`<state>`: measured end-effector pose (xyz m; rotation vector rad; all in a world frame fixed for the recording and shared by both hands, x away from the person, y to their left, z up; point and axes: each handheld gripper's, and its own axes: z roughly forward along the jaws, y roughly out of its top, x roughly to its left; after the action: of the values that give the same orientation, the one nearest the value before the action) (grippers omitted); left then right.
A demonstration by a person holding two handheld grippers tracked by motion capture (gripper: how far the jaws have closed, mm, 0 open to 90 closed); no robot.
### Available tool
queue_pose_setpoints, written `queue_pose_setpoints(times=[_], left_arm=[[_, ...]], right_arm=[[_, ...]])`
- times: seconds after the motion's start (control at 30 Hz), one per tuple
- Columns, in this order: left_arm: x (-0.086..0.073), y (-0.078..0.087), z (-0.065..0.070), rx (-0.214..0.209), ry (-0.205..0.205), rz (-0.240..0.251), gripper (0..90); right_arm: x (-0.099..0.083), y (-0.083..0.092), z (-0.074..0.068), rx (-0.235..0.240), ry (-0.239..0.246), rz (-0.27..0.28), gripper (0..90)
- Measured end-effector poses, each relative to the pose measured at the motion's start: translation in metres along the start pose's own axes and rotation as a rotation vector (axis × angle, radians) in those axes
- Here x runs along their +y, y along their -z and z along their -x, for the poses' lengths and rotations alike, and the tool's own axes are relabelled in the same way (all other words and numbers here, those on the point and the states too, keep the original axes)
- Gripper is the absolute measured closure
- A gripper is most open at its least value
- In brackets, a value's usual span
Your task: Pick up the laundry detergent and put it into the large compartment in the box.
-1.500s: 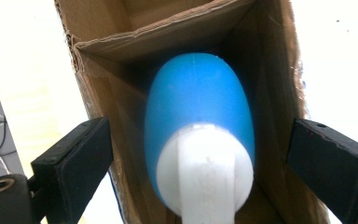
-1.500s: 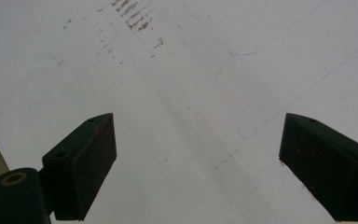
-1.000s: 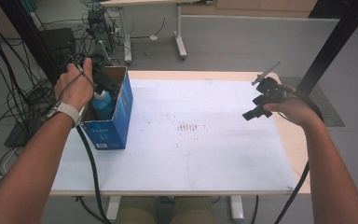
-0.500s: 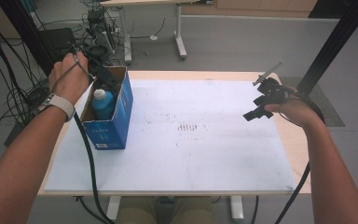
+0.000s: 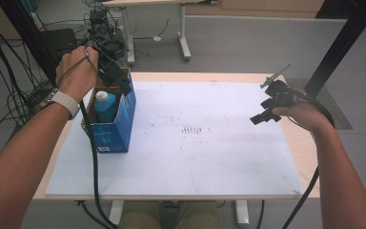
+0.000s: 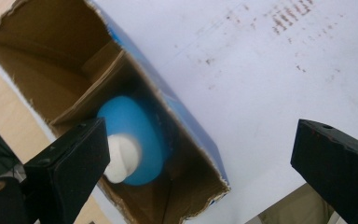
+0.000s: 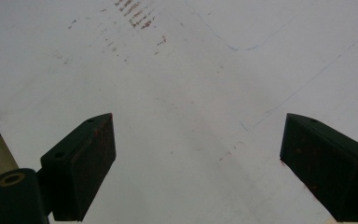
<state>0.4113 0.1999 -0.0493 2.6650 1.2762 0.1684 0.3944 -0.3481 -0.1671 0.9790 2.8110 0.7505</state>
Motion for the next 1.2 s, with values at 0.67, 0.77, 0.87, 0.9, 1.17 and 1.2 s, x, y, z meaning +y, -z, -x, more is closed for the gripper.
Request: queue_pose_setpoints(times=[0.67,0.77,0.87,0.9,1.17,1.2], left_arm=[[0.031,-0.002,0.027,-0.052,-0.298,-0.024,5.0],[0.035,-0.002,0.029,-0.061,-0.331,-0.019,4.9],[0.038,-0.004,0.03,-0.076,-0.367,-0.016,4.9],[0.04,-0.004,0.031,-0.075,-0.374,-0.017,5.0],[0.044,-0.008,0.033,-0.1,-0.455,-0.004,5.2],[0.045,-0.009,0.033,-0.107,-0.472,-0.003,5.1]], right_arm=[[-0.004,0.002,-0.003,-0.01,-0.024,-0.007,10.4],[-0.004,0.002,-0.003,-0.009,-0.025,-0.012,10.4],[-0.005,0.002,-0.003,-0.009,-0.027,-0.013,10.4],[-0.005,0.003,-0.003,-0.011,-0.028,-0.015,10.4],[-0.008,0.006,-0.006,-0.013,-0.029,-0.007,10.4],[-0.008,0.006,-0.006,-0.013,-0.029,-0.006,10.4]])
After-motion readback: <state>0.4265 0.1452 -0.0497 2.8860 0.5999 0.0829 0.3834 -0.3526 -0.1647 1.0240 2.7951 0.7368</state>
